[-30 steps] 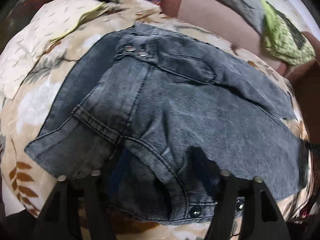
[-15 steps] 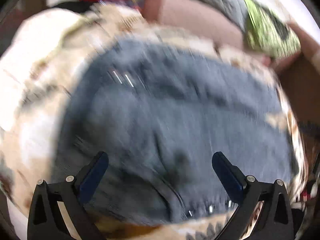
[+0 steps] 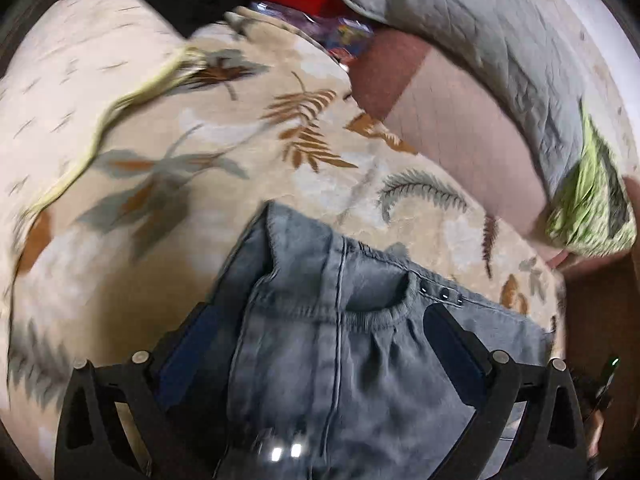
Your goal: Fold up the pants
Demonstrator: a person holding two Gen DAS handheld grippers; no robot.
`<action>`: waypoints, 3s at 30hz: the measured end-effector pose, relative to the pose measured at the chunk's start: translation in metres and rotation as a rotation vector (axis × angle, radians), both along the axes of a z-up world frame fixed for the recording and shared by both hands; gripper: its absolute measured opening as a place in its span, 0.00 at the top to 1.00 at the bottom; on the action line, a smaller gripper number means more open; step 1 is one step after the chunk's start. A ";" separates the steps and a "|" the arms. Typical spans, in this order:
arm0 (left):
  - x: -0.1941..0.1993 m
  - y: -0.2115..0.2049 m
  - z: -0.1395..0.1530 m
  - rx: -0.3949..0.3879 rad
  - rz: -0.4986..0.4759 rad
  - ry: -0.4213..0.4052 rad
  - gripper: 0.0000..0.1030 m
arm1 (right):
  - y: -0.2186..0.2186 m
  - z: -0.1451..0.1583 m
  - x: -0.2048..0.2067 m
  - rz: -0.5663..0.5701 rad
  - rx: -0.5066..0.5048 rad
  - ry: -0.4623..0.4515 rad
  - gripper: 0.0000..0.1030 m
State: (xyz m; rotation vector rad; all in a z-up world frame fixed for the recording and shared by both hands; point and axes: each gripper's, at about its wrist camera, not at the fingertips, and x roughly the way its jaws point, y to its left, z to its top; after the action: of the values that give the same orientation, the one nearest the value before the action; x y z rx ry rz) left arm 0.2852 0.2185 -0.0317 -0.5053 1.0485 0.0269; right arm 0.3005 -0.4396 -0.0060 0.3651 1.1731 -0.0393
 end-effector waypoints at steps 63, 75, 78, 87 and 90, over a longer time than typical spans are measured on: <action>-0.139 -0.002 0.125 0.000 -0.065 -0.304 0.98 | 0.000 0.139 -0.094 0.026 -0.083 -0.313 0.86; -0.270 0.043 0.045 -0.009 -0.091 -0.082 0.91 | -0.002 0.021 -0.291 0.096 0.059 -0.058 0.81; -0.276 0.057 0.058 0.011 -0.036 -0.094 0.76 | -0.021 0.022 -0.305 0.028 0.067 -0.059 0.81; -0.279 0.007 0.062 -0.013 0.105 -0.171 0.31 | -0.020 0.026 -0.290 -0.138 0.202 -0.023 0.53; -0.286 -0.017 0.041 -0.048 0.146 -0.153 0.31 | -0.018 0.017 -0.311 -0.265 0.325 -0.049 0.53</action>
State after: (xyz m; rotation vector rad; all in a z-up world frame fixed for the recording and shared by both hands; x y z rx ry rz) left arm -0.0003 0.2018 0.0096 -0.6171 0.8626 0.0916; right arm -0.0105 -0.4575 0.0112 0.8031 1.0770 -0.0705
